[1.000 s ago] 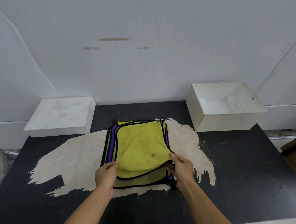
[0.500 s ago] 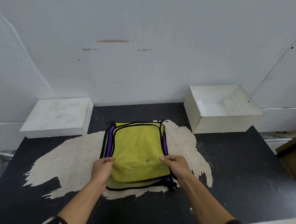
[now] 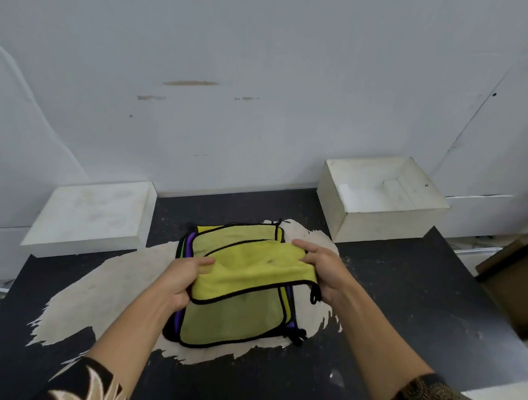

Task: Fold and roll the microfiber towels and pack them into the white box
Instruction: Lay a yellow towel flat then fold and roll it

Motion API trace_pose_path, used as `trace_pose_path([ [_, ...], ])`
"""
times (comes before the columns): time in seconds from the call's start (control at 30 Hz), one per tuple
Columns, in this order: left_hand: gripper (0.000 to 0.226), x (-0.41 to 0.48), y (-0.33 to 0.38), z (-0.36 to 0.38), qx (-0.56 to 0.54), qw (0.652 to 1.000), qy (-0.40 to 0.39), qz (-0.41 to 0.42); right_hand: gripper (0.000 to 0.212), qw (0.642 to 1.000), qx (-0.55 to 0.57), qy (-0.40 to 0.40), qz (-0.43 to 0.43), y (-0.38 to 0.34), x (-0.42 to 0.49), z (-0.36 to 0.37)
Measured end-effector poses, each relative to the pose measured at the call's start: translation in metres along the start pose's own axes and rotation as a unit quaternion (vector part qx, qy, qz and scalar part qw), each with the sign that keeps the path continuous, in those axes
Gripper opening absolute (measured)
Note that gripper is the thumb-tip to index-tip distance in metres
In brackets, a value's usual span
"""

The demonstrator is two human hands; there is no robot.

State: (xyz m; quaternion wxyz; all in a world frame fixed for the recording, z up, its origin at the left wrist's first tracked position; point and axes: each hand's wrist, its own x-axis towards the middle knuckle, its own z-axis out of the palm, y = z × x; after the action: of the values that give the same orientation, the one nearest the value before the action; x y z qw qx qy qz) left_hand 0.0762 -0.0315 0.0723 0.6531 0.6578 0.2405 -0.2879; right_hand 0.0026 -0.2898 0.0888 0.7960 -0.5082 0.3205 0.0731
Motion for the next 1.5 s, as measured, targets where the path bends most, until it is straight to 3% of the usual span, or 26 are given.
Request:
trace_pose_path([
  [0.17, 0.042, -0.026, 0.018, 0.052, -0.010, 0.996, -0.046, 0.069, 0.051, 0.996, 0.056, 0.024, -0.066, -0.038, -0.021, -0.041],
  [0.47, 0.048, -0.054, 0.022, 0.159, -0.012, 0.992, -0.037, 0.120, 0.051, 0.990, 0.050, 0.074, -0.107, -0.087, -0.038, -0.124],
  [0.63, 0.052, -0.086, 0.042, 0.212, -0.047, 0.970, -0.057, 0.231, 0.055, 0.982, 0.059, 0.032, -0.176, -0.130, -0.053, -0.169],
  [0.77, 0.041, -0.099, 0.006, 0.236, -0.068, 0.953, -0.059, 0.291, 0.062, 0.972, 0.034, -0.009, -0.231, -0.120, -0.073, -0.214],
  [0.83, 0.038, -0.087, -0.035, 0.245, -0.036, 0.962, -0.035, 0.267, 0.063, 0.978, 0.016, -0.001, -0.210, -0.093, -0.070, -0.237],
  [0.93, 0.033, -0.057, -0.109, 0.249, 0.066, 0.983, 0.009, 0.172, 0.059, 0.988, -0.076, 0.076, -0.109, -0.029, -0.042, -0.268],
  [1.07, 0.050, -0.043, -0.169, 0.248, 0.151, 0.987, 0.045, 0.006, 0.052, 0.935, -0.331, 0.125, 0.003, 0.047, -0.009, -0.306],
  [1.23, 0.070, -0.038, -0.181, 0.245, 0.235, 0.971, 0.051, 0.005, 0.048, 0.884, -0.454, 0.107, -0.008, 0.045, -0.015, -0.305],
  [1.33, 0.058, -0.038, -0.183, 0.242, 0.258, 0.965, 0.051, -0.006, 0.052, 0.861, -0.497, 0.109, 0.010, 0.046, -0.012, -0.305],
  [1.5, 0.039, -0.039, -0.191, 0.233, 0.323, 0.945, 0.051, 0.020, 0.042, 0.839, -0.513, 0.178, 0.019, 0.047, -0.015, -0.314],
])
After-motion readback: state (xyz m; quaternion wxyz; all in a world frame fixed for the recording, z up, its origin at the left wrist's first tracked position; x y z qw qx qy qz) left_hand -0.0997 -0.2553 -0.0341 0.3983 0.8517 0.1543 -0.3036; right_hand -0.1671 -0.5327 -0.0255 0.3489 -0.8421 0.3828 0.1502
